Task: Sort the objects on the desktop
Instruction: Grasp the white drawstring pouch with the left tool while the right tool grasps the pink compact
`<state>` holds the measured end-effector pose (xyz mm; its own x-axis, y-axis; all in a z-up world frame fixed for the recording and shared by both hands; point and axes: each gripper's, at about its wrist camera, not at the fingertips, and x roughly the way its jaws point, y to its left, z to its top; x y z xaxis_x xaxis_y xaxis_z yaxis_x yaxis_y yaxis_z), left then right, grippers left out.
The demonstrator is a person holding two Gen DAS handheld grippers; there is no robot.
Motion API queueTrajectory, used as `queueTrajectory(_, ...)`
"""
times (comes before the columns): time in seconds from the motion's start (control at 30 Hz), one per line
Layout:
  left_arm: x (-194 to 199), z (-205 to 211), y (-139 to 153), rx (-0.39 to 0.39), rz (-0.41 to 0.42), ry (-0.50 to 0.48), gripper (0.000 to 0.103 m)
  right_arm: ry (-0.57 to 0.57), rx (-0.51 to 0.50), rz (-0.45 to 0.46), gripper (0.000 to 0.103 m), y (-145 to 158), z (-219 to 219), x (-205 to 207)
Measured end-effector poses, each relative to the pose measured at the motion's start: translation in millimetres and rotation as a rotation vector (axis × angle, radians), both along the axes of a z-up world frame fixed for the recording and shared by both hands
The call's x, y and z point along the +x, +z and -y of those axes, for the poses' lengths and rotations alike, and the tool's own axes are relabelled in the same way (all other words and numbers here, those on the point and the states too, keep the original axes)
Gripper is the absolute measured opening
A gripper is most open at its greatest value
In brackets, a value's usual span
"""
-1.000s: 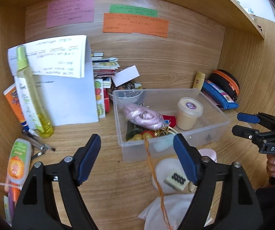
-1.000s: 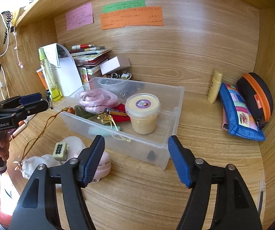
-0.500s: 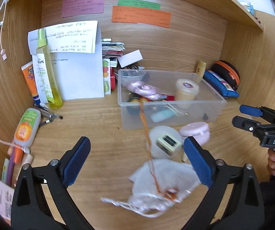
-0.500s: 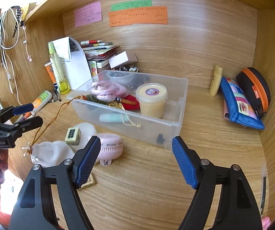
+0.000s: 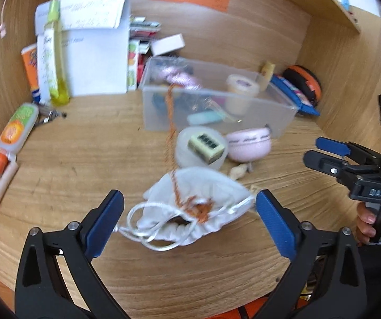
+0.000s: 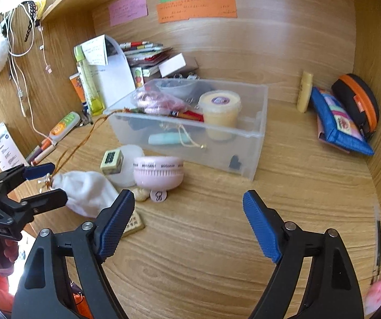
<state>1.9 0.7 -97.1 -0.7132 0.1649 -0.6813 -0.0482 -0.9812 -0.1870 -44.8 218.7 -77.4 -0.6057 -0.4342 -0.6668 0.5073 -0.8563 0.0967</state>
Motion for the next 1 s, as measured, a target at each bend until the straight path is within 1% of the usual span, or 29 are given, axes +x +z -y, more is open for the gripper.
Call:
queueTrajectory(0.13,-2.9,3.9,-15.9,0.080,0.068,0.013,0.101,0.027,0.005,0.026,0.082,-9.4,7.0,-3.8)
queueTrajectory(0.3,-9.3,-7.9,-22.8,0.077,0.092,0.019,0.101,0.057,-0.008,0.065,0.082,-17.8,19.0,-16.8)
queueTrajectory(0.4,-14.2,-10.7,-27.5,0.099,0.115,0.022,0.101,0.080,0.002,0.078,0.082,-21.0,26.7,-25.6)
queueTrajectory(0.67,-19.4,-15.4,-28.2,0.077,0.090,0.100,0.101,0.128,0.044,0.092,0.082,-28.5,45.5,-45.8)
queueTrajectory(0.87,-21.7,-13.7,-28.3,0.093,0.050,0.117,0.101,0.134,0.037,0.137,0.082,-34.8,52.6,-60.5)
queueTrajectory(0.93,-21.5,-14.5,-28.4,0.089,0.040,0.121,0.101,0.120,0.036,0.146,0.082,-36.5,53.8,-66.1)
queueTrajectory(0.97,-20.9,-15.3,-28.6,0.082,0.033,0.121,0.100,0.121,0.030,0.156,0.082,-37.4,54.4,-69.3)
queueTrajectory(1.0,-20.4,-15.8,-28.7,0.074,0.029,0.123,0.096,0.121,0.025,0.165,0.082,-38.1,54.7,-71.2)
